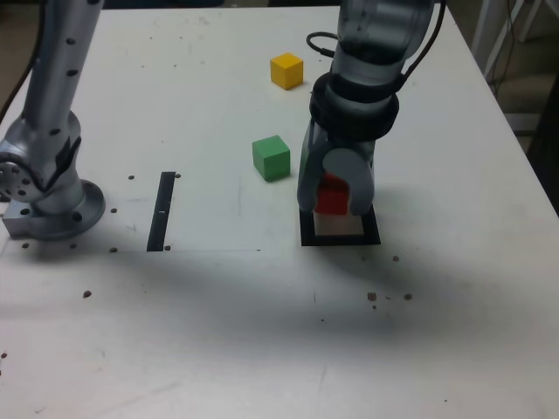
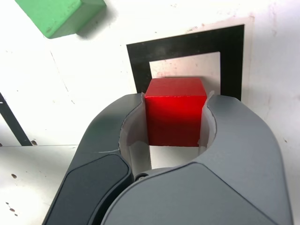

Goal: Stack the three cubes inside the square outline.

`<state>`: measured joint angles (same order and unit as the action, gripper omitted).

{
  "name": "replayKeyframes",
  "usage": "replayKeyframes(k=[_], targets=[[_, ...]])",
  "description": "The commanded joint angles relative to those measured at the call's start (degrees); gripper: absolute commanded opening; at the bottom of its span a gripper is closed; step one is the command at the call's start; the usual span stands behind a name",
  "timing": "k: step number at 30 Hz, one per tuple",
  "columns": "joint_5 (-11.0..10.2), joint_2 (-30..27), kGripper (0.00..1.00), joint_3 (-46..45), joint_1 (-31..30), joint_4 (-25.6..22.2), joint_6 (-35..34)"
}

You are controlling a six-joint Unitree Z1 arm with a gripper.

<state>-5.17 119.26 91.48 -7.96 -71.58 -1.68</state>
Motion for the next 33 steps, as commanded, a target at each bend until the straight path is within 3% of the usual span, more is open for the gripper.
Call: replayKeyframes(k=[1,12,19,28,33], targets=[[0.4,0.3,0.36,-0.2,0.1,0.7,0.3],[1.5,1.6,0.50,-1.2,0.2,3.5,0.9],[1.6,2.0,0.75,-1.9,0.2,3.5,0.8],[0.1,0.4,0.95,-2.0,0.2,2.7,0.3],[-0.8,-2.9,0.99,-3.2,0.2,2.9,-0.5]])
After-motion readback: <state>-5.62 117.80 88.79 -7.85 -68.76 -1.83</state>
